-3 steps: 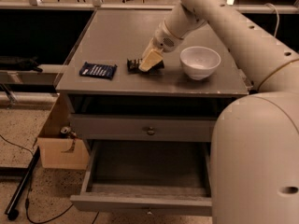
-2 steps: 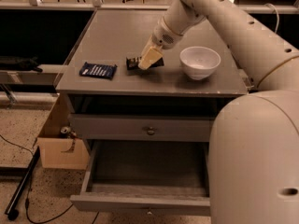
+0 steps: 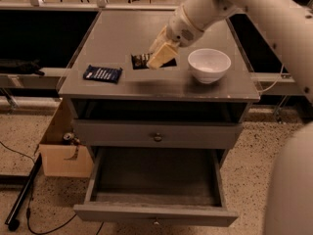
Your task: Place rxbar chocolate into middle drawer
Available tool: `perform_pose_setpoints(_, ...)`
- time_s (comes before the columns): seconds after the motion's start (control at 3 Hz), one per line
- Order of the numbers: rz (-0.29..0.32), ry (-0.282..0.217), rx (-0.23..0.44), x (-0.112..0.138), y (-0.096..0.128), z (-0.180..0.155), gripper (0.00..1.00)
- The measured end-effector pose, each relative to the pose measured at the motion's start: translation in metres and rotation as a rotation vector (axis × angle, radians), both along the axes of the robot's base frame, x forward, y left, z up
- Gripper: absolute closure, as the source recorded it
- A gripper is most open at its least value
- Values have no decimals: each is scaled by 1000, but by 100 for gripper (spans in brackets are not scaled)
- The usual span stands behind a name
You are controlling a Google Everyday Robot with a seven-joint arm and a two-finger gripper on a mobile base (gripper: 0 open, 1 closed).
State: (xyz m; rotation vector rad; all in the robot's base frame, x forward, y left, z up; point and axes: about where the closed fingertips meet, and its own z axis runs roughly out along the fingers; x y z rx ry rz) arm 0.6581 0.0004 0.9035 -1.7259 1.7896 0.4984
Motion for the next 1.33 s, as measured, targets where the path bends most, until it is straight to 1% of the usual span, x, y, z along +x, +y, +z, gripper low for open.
perform_pose_setpoints(0.33,35,-59,159,-59,1,30,100)
perform_pose_setpoints(0.67,9,-16,198,-86,-17,7,100)
perform_pose_setpoints(1.0,11,-15,198,-86,-16,7,100)
perform_pose_setpoints(1.33,5,-1,211,-100,-11,-14,100)
